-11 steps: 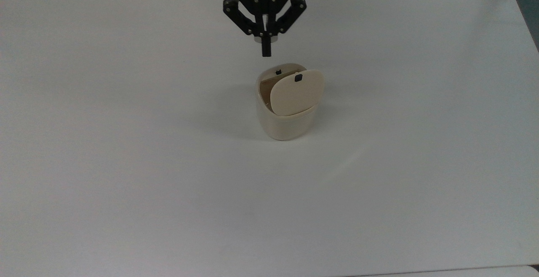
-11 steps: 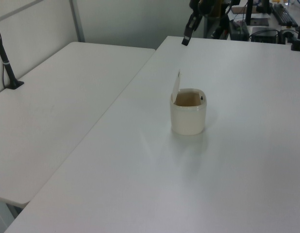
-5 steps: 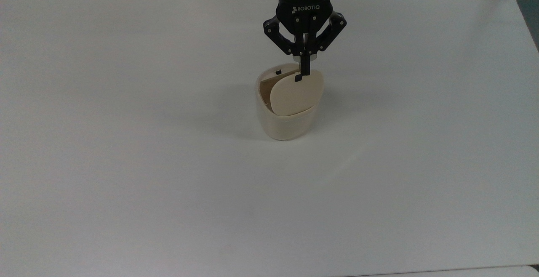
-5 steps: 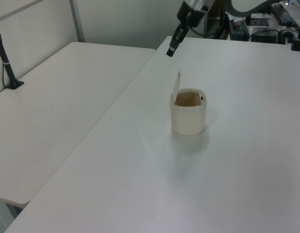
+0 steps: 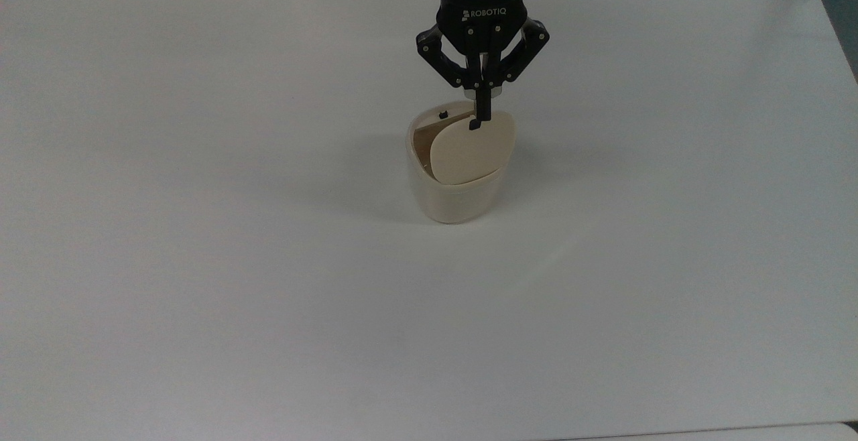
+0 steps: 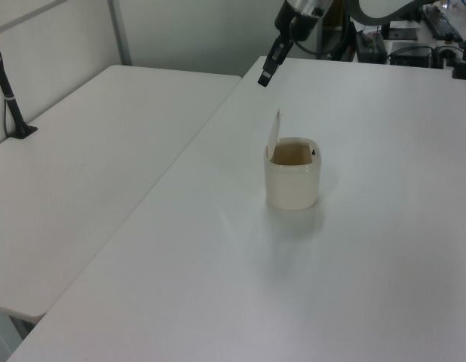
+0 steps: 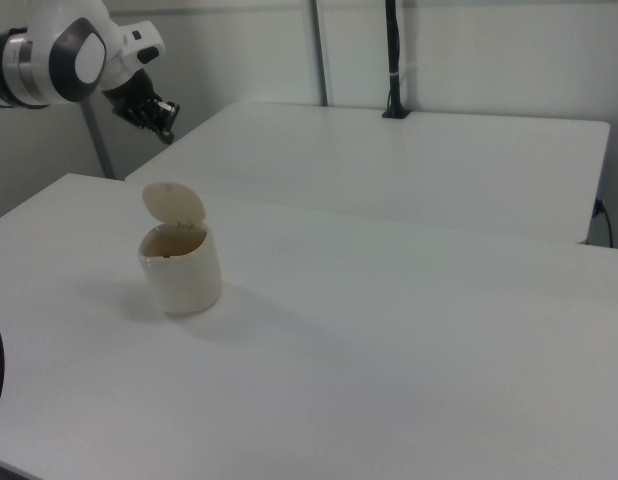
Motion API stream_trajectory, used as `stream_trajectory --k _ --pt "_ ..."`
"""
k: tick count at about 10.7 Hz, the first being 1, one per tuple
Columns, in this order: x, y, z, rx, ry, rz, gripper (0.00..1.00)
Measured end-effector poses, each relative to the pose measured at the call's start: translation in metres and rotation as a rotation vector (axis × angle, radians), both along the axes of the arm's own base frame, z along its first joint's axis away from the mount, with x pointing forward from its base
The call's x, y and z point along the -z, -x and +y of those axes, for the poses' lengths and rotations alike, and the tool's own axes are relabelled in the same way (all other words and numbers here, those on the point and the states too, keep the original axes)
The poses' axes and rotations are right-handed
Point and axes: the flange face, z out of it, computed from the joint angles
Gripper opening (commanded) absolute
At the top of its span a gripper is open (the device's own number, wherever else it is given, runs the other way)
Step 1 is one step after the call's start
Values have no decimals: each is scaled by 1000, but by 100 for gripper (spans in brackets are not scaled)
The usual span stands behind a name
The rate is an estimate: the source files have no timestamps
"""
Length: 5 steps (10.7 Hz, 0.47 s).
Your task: Open the trash bin
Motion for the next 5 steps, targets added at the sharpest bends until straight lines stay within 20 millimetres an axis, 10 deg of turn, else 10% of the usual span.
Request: stream_trajectory --k 5 --pt "7 -7 2 -2 -7 -28 0"
